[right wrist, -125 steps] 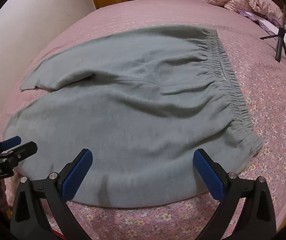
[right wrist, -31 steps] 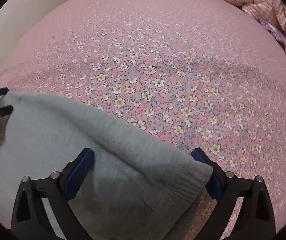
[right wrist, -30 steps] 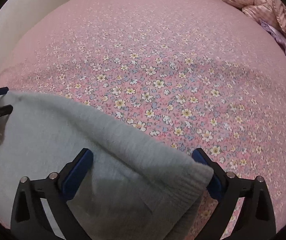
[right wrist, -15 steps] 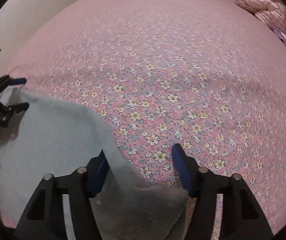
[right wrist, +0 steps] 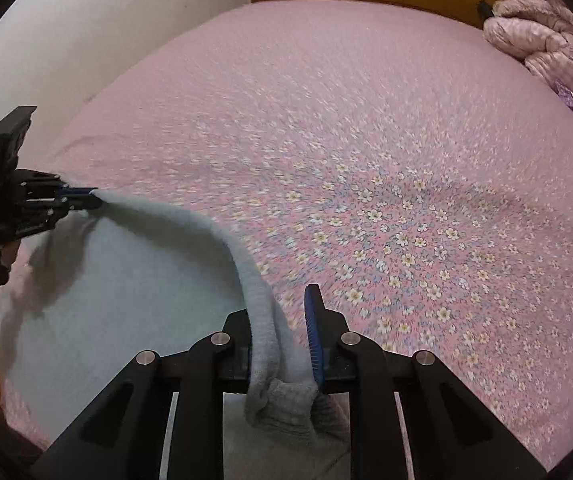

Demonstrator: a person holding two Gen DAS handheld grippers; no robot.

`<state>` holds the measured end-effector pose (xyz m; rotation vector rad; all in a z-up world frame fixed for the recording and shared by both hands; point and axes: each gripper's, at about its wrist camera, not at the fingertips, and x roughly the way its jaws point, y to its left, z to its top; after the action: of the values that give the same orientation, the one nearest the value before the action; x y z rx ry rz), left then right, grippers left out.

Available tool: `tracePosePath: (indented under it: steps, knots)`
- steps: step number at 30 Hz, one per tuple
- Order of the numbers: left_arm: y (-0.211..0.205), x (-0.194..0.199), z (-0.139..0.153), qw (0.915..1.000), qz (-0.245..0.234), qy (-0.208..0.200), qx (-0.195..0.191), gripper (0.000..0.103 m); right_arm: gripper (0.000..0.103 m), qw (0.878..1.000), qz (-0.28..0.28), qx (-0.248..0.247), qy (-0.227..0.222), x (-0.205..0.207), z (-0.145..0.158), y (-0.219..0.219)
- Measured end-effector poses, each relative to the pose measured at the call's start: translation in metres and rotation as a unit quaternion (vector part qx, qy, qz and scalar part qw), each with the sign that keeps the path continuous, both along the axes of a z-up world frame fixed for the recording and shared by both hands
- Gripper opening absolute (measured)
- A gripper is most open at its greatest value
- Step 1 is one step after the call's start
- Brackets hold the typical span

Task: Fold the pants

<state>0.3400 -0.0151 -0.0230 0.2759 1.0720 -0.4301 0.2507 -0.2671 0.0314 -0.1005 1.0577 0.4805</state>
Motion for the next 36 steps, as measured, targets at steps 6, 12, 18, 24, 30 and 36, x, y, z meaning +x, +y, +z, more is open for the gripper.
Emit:
tracePosePath:
  steps: [6,12,18,24,30,36]
  knots:
    - [0.015,-0.045,0.027,0.9967,0.045,-0.023,-0.064,0.004,0.009,0.999,0.031,-0.016,-0.010,-0.050,0.015,-0.003]
    - [0.016,-0.107,0.047,0.9940,0.069,-0.047,-0.071,0.004,0.009,0.999,0.038,-0.029,-0.011,-0.092,0.016,-0.009]
    - [0.016,-0.170,0.049,0.9887,0.105,-0.040,-0.100,0.004,0.009,0.999,0.035,-0.035,0.005,-0.117,-0.005,-0.012]
    - [0.008,-0.211,0.020,0.9862,0.133,-0.005,-0.098,0.004,0.010,0.998,0.012,-0.051,0.041,-0.132,-0.044,-0.013]
    - [0.012,-0.220,-0.008,0.9797,0.172,0.031,-0.100,0.005,0.017,0.999,-0.014,-0.040,0.025,-0.141,-0.058,-0.016]
    - [0.016,-0.222,-0.010,0.9723,0.201,0.033,-0.114,0.013,0.026,0.998,-0.053,-0.017,0.033,-0.147,-0.050,-0.026]
